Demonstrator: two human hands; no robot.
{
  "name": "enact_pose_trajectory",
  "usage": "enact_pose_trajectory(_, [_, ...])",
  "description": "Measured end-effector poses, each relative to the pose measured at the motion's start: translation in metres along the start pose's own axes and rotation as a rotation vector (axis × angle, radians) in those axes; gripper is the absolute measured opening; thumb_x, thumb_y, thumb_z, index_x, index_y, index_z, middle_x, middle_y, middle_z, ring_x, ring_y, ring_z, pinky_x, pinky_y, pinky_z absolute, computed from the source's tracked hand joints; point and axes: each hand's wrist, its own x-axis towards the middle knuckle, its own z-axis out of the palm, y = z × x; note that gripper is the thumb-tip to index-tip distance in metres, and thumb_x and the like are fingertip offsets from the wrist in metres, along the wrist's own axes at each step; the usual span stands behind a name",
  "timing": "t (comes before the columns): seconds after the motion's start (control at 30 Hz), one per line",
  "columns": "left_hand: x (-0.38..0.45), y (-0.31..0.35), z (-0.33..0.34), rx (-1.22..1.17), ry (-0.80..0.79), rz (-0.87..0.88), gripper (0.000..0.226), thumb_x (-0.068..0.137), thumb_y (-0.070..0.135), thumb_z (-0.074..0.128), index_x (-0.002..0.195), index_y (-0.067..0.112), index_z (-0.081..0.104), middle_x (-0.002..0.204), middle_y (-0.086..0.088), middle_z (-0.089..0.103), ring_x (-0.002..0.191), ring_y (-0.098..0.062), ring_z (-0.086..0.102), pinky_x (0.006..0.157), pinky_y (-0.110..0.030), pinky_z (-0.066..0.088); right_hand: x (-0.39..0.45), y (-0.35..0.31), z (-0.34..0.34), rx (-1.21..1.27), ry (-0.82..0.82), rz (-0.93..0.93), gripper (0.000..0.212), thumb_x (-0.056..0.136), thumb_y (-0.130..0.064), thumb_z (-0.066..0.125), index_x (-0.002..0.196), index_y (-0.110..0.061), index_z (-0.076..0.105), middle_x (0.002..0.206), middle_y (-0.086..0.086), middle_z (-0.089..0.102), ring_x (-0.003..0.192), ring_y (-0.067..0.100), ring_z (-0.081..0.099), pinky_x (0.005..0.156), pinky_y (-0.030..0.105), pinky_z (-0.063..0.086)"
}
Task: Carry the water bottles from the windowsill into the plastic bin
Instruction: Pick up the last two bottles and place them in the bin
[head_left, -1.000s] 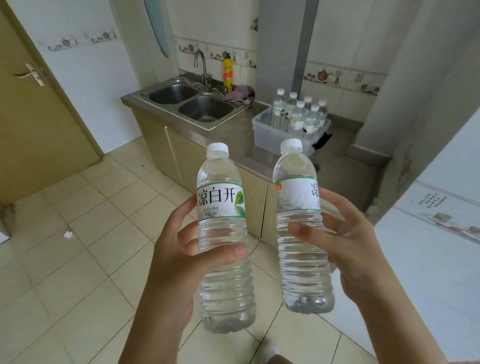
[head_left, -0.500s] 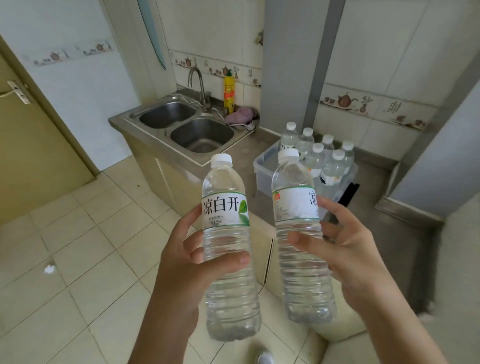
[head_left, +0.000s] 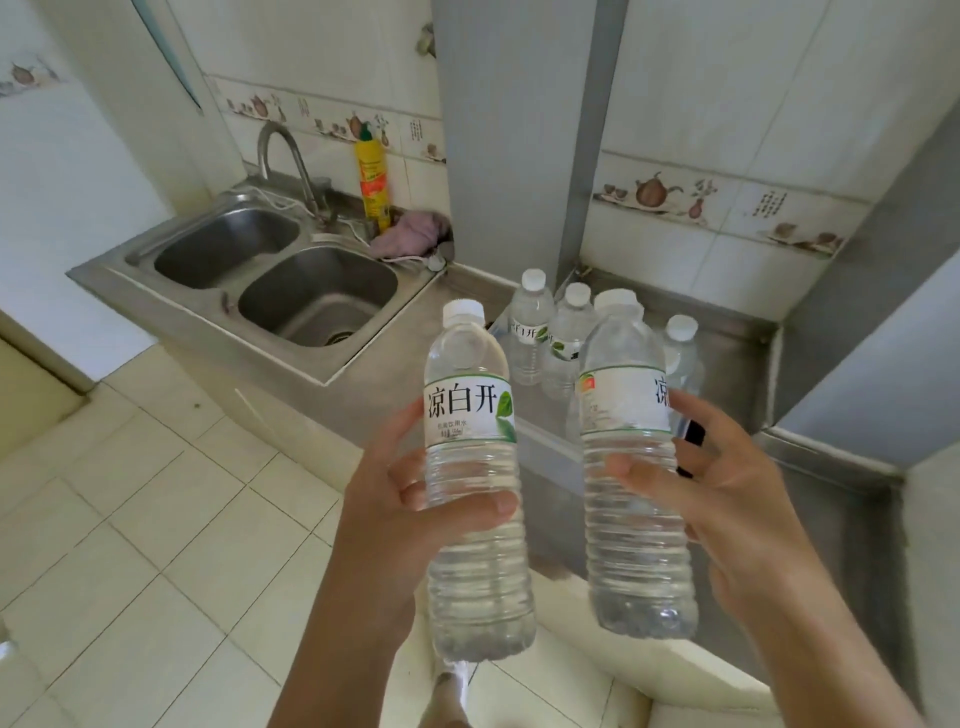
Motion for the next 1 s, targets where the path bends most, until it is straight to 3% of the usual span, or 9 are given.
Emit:
enact_pose_trajectory(0.13, [0.069,0.000,0.008,0.100,-0.048,-0.006,0.100,0.037,0.008,0.091,0.125,0.041,0.056,0.103,0.001,0.078,0.093,-0.021,0.075,0.080,-0.047,0.060,0.045,0.006,0.015,-0.004,0.128,0.010,0.067,0.053,-0.011,0.086,0.102,-0.043,0.056,0.092,-0.003,0.076,0.076,0.009,0.073,0.060,0.024,0.053])
enact_pose_trajectory(0.3, [0.158,0.000,0.017,0.117,-0.088,0.015,0.087,0.046,0.004,0.091,0.110,0.052,0.056,0.109,0.003,0.074,0.102,-0.018,0.070,0.091,-0.052,0.056,0.098,0.015,0.053,-0.054,0.286,0.004,0.078,0.053,-0.016,0.087,0.116,-0.044,0.052,0.105,-0.002,0.072,0.091,0.015,0.070,0.071,0.032,0.056])
enact_pose_trajectory(0.37, [0.189,-0.001,0.020,0.126,-0.119,0.052,0.084,0.053,-0.004,0.090,0.111,0.047,0.057,0.105,0.010,0.076,0.098,-0.012,0.071,0.091,-0.047,0.056,0.120,0.018,0.067,-0.092,0.342,-0.011,0.078,0.055,-0.015,0.087,0.117,-0.044,0.051,0.108,-0.004,0.070,0.095,0.014,0.068,0.078,0.034,0.056])
enact_pose_trajectory(0.5, [0.239,-0.005,0.020,0.175,-0.200,0.126,0.084,0.060,-0.005,0.088,0.124,0.038,0.053,0.106,0.025,0.071,0.094,0.003,0.069,0.074,-0.018,0.056,0.157,0.029,0.090,-0.176,0.432,-0.069,0.083,0.056,-0.010,0.089,0.121,-0.040,0.046,0.110,-0.012,0.063,0.100,0.004,0.063,0.080,0.022,0.052])
enact_pose_trajectory(0.57, [0.259,-0.009,0.018,0.218,-0.228,0.142,0.084,0.059,0.001,0.091,0.125,0.039,0.053,0.108,0.021,0.071,0.095,0.005,0.067,0.072,-0.014,0.055,0.173,0.036,0.097,-0.222,0.471,-0.098,0.086,0.054,-0.008,0.090,0.124,-0.034,0.048,0.111,-0.016,0.062,0.102,0.001,0.061,0.082,0.019,0.050])
enact_pose_trajectory(0.7, [0.288,-0.024,0.020,0.271,-0.253,0.150,0.078,0.056,0.006,0.094,0.107,0.049,0.053,0.107,0.022,0.067,0.092,0.010,0.064,0.071,-0.013,0.052,0.200,0.045,0.103,-0.279,0.534,-0.108,0.085,0.050,-0.007,0.091,0.121,-0.027,0.047,0.104,-0.022,0.058,0.092,-0.008,0.062,0.078,0.021,0.052])
enact_pose_trajectory(0.77, [0.298,-0.035,0.022,0.312,-0.274,0.149,0.081,0.053,0.007,0.094,0.104,0.053,0.052,0.105,0.024,0.066,0.094,0.007,0.065,0.075,-0.017,0.053,0.209,0.049,0.102,-0.302,0.561,-0.110,0.084,0.050,-0.005,0.090,0.118,-0.026,0.045,0.101,-0.024,0.055,0.088,-0.018,0.058,0.074,0.018,0.049])
enact_pose_trajectory(0.9, [0.312,-0.055,0.026,0.331,-0.264,0.105,0.077,0.045,0.017,0.092,0.098,0.056,0.052,0.112,0.011,0.068,0.105,-0.017,0.068,0.090,-0.046,0.058,0.222,0.057,0.103,-0.362,0.613,-0.114,0.083,0.052,-0.007,0.090,0.116,-0.030,0.042,0.100,-0.027,0.053,0.085,-0.014,0.058,0.070,0.013,0.047])
enact_pose_trajectory(1.0, [0.320,-0.066,0.025,0.364,-0.267,0.107,0.076,0.047,0.013,0.092,0.098,0.052,0.051,0.111,0.010,0.067,0.104,-0.013,0.067,0.091,-0.044,0.058,0.230,0.064,0.106,-0.390,0.641,-0.132,0.080,0.054,-0.006,0.089,0.112,-0.033,0.041,0.098,-0.028,0.054,0.084,-0.016,0.057,0.064,0.005,0.046])
